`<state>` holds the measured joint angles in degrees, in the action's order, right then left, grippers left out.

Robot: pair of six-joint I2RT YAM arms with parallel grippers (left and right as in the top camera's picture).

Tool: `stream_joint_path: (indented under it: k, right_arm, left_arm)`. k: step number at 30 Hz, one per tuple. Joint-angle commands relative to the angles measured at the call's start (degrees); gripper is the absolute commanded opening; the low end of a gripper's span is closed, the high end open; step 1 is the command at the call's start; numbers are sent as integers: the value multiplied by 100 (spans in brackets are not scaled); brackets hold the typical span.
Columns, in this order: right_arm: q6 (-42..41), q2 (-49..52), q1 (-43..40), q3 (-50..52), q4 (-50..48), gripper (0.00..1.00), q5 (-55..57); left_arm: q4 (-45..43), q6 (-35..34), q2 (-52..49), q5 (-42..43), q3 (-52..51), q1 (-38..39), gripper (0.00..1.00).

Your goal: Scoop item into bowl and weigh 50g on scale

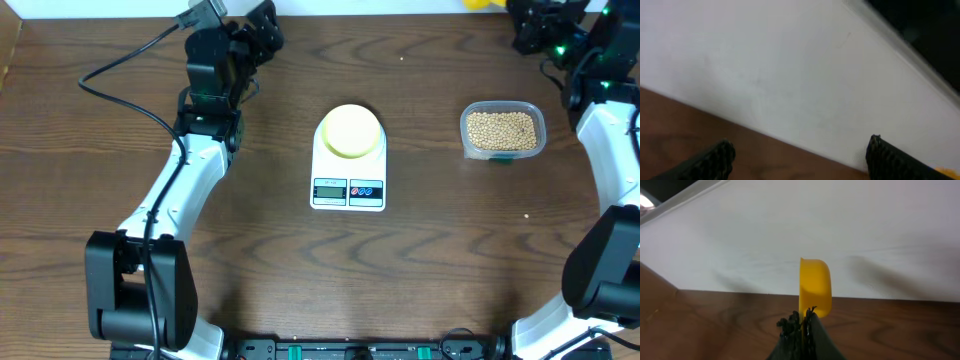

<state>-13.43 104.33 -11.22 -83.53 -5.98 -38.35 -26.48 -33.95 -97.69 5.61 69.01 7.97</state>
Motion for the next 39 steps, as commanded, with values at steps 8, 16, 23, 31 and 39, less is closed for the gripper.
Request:
stream_joint_path:
  k: [8,16,23,31,39]
  right_arm:
    - [-160,-17,-269,-92,7,1,-334]
    - [-151,-17,-330,-92,24,1,-470]
    - [-328,-17,-308,-92,87,1,-640]
    - [-323,-15,-149,-92,129,1,-315]
    - [-214,-15,-138,-92,85,1,-205]
  left_arm:
    - [590,354,70,55,33,33,86]
    - [931,1161,70,144,33,101,86]
    - [1967,1248,70,144,33,101,86]
    - [2140,1252,70,149,33,101,86]
    - [2197,2387,144,1690,33,142,86]
